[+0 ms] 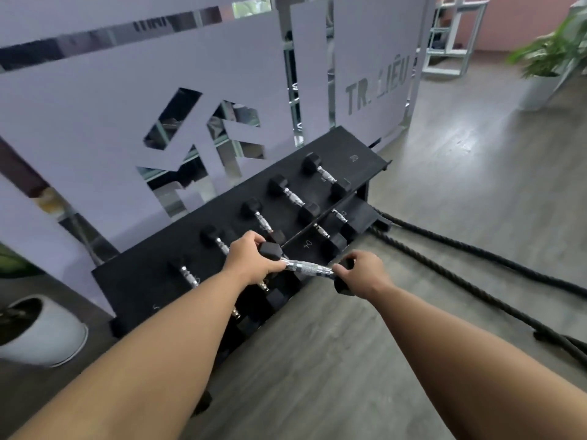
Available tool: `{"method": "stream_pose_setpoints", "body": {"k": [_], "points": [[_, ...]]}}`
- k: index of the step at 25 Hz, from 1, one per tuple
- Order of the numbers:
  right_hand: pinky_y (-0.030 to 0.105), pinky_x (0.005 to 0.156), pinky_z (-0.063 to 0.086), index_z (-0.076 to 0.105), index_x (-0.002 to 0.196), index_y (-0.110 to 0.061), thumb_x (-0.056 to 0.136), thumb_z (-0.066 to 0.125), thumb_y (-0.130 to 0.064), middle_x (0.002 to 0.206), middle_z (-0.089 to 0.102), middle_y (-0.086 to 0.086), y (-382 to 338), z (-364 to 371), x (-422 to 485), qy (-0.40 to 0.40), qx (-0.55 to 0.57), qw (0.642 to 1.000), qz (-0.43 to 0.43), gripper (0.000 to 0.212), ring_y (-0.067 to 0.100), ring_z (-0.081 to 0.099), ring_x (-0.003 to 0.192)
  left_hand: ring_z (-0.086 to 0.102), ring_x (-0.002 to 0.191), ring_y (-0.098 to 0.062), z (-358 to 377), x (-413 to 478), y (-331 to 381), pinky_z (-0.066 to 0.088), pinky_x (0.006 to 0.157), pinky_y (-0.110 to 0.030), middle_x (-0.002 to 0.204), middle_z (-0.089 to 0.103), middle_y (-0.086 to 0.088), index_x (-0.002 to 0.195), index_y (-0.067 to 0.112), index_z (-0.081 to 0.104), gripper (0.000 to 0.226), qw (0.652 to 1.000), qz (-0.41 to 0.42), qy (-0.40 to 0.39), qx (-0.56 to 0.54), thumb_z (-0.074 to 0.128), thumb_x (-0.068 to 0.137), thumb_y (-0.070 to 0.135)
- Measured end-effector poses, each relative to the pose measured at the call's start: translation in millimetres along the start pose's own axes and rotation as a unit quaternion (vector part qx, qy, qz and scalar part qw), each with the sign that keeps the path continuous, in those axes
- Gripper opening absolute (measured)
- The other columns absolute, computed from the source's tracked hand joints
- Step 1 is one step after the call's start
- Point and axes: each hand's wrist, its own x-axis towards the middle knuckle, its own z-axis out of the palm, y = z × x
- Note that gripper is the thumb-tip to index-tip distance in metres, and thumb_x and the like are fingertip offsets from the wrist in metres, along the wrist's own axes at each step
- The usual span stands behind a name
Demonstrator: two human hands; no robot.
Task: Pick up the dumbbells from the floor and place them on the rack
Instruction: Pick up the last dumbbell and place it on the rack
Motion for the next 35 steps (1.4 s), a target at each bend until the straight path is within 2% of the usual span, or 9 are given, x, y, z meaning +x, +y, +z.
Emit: {"method": "stream_pose_setpoints", "body": {"k": [3,6,8,11,17,22,26,28,35], "points": [[0.020,0.052,0.040,0.065,0.087,-0.024,0.082,0.069,-0.043,0.104,0.063,0.006,-39.6,61.9,-12.2,-0.008,0.026,1.000,-0.003,0.020,0.007,0.059,0.072,0.059,0.083,-0.004,-45.4,4.3,-53.9,0.044,0.064,-0.019,0.100,0.063,0.008,0.107,0.025,0.060,0.072,1.000,-0.011,0.010,0.012,0.097,0.050,0.047],[0.027,0.065,0.049,0.063,0.094,-0.026,0.083,0.068,-0.048,0.108,0.061,0.006,-76.0,132.4,-15.5,-0.020,0.040,0.999,0.006,0.025,0.014,0.060,0.082,0.061,0.086,-0.007,-85.6,17.6,-114.4,0.051,0.072,-0.024,0.103,0.062,0.008,0.107,0.026,0.059,0.072,1.000,-0.024,0.008,0.011,0.097,0.049,0.046],[0.037,0.074,0.056,0.064,0.106,-0.023,0.083,0.069,-0.049,0.112,0.059,0.005,-104.5,191.4,-12.7,-0.036,0.055,0.998,0.023,0.035,0.018,0.061,0.090,0.061,0.084,-0.005,-113.2,35.8,-167.1,0.048,0.064,-0.019,0.104,0.063,0.007,0.105,0.027,0.059,0.067,0.999,-0.033,-0.002,0.016,0.097,0.051,0.042],[0.030,0.070,0.051,0.062,0.121,-0.020,0.084,0.069,-0.050,0.120,0.057,0.006,-151.5,278.1,-5.1,-0.049,0.074,0.994,0.059,0.048,0.016,0.060,0.088,0.063,0.085,-0.009,-152.8,72.1,-244.8,0.050,0.065,-0.022,0.102,0.065,0.007,0.100,0.030,0.062,0.059,0.999,-0.036,-0.011,0.022,0.098,0.052,0.036],[0.031,0.075,0.049,0.059,0.125,-0.019,0.085,0.067,-0.052,0.122,0.059,0.008,-230.4,429.6,17.9,-0.086,0.099,0.985,0.109,0.052,0.020,0.060,0.091,0.058,0.099,-0.019,-215.1,141.9,-373.9,0.044,0.077,-0.029,0.114,0.060,0.000,0.110,0.030,0.066,0.062,0.995,-0.063,-0.024,0.072,0.096,0.056,0.035],[0.030,0.088,0.047,0.059,0.128,-0.018,0.087,0.065,-0.048,0.127,0.058,0.012,-249.7,533.6,34.7,-0.094,0.154,0.967,0.180,0.051,0.025,0.059,0.109,0.062,0.102,-0.017,-220.1,191.6,-451.8,0.048,0.081,-0.028,0.119,0.067,0.001,0.123,0.027,0.069,0.073,0.993,-0.058,-0.035,0.100,0.097,0.057,0.033],[0.025,0.088,0.043,0.058,0.131,-0.019,0.090,0.063,-0.045,0.132,0.050,0.017,-245.5,603.3,35.8,-0.085,0.179,0.945,0.262,0.049,0.012,0.048,0.084,0.064,0.104,-0.017,-200.0,221.7,-497.9,0.055,0.084,-0.033,0.121,0.069,0.008,0.128,0.034,0.068,0.077,0.985,-0.056,-0.062,0.153,0.096,0.056,0.041],[0.028,0.093,0.043,0.055,0.133,-0.021,0.091,0.062,-0.045,0.136,0.042,0.021,-242.3,623.5,38.6,-0.092,0.169,0.934,0.302,0.049,0.015,0.043,0.093,0.064,0.102,-0.018,-187.5,230.7,-516.5,0.056,0.081,-0.034,0.120,0.068,0.008,0.129,0.036,0.068,0.077,0.983,-0.053,-0.069,0.161,0.096,0.057,0.042],[0.037,0.089,0.048,0.041,0.131,-0.017,0.088,0.071,-0.040,0.141,0.024,0.017,-237.5,645.4,61.5,-0.051,0.181,0.907,0.377,0.057,0.039,0.064,0.094,0.066,0.103,-0.020,-154.6,257.9,-545.6,0.055,0.085,-0.034,0.118,0.070,0.006,0.129,0.030,0.065,0.072,0.986,-0.031,-0.093,0.138,0.096,0.064,0.033]]}}
